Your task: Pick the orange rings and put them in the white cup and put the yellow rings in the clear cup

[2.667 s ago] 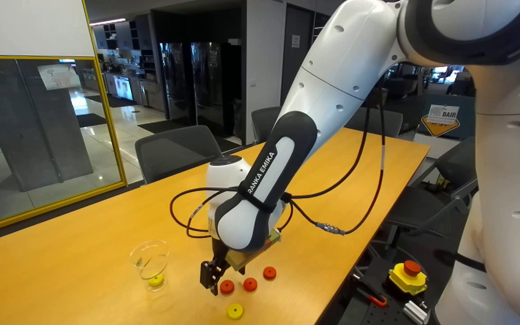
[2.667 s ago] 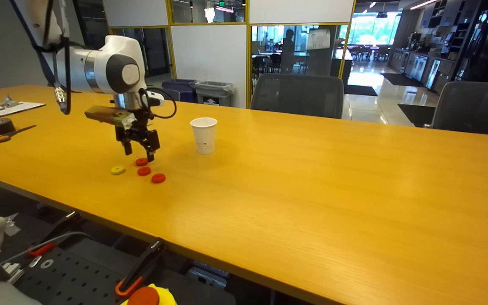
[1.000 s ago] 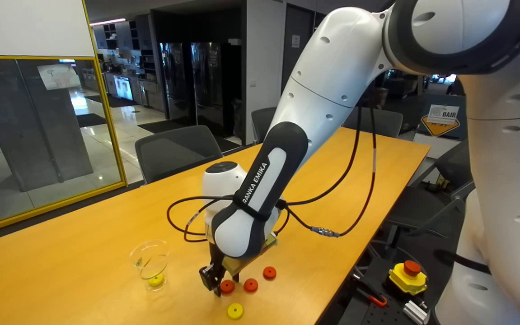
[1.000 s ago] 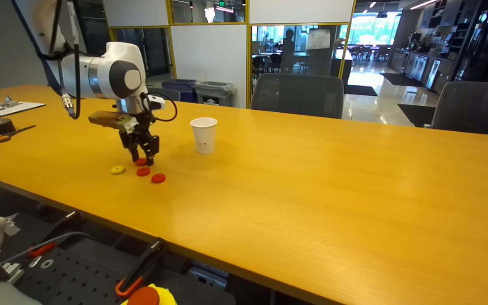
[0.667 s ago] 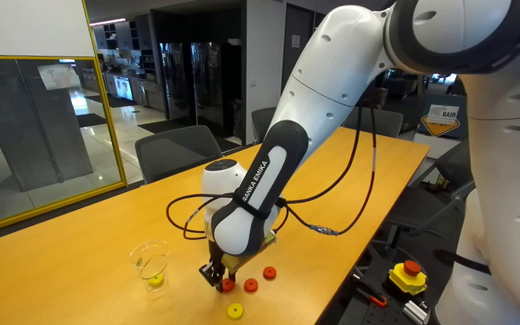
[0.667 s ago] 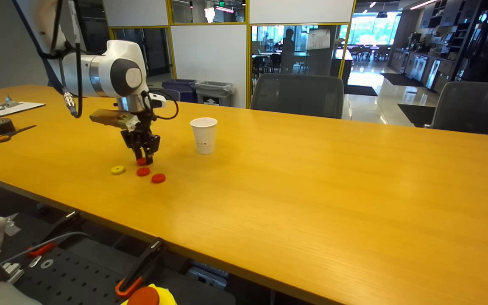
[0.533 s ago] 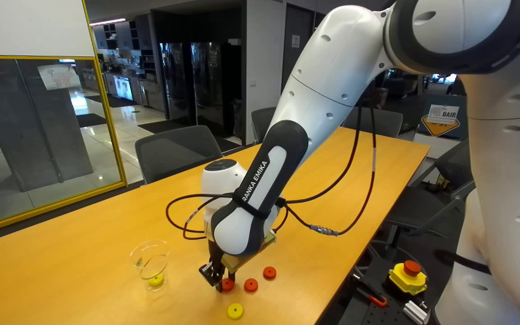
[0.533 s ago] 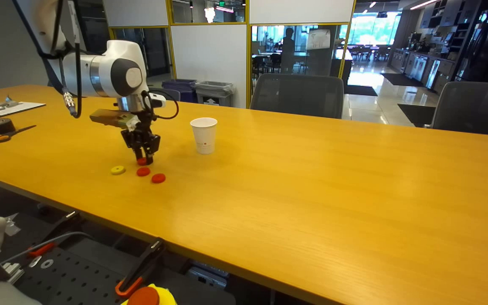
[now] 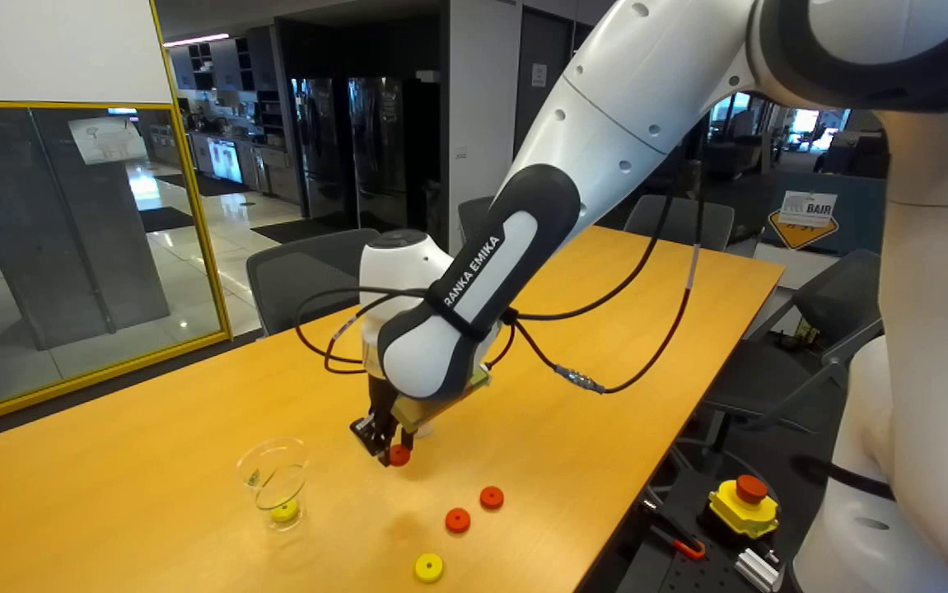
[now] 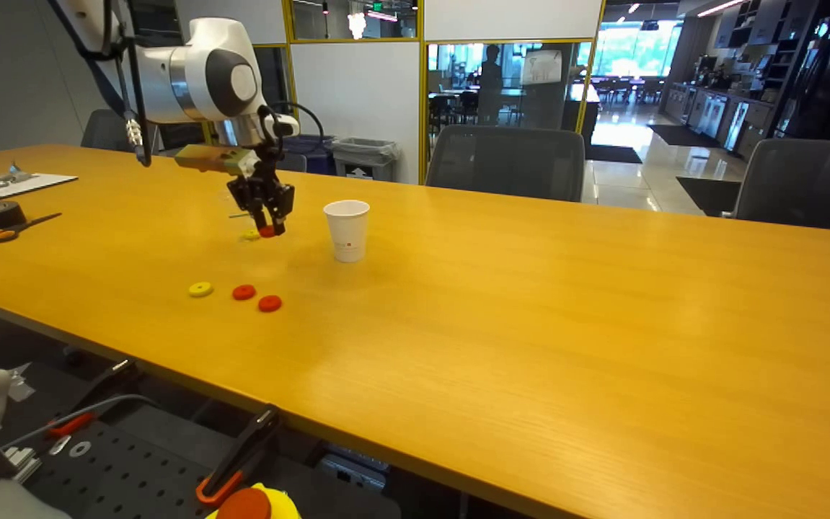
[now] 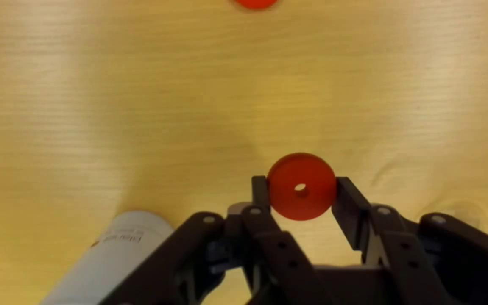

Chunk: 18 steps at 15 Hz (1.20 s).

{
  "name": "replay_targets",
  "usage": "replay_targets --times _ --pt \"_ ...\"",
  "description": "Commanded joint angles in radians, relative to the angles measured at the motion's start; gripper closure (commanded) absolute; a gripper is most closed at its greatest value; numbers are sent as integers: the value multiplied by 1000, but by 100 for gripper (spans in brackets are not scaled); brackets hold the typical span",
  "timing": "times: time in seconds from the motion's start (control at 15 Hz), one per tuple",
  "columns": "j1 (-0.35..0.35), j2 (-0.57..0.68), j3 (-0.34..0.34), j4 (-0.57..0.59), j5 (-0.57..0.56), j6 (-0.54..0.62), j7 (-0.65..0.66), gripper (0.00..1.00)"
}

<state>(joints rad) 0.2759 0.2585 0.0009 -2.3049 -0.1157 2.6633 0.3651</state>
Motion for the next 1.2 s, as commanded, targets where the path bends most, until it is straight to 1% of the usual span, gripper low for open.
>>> replay_targets --times 0.0,0.27,0.6,1.13 --pt "-28 -68 -13 48 -44 -67 25 82" --pt "-79 -75 -29 110 -76 -103 27 82" --pt "-134 -27 -32 190 -56 -146 3 82" --pt "-155 68 -36 280 -42 -191 -10 82"
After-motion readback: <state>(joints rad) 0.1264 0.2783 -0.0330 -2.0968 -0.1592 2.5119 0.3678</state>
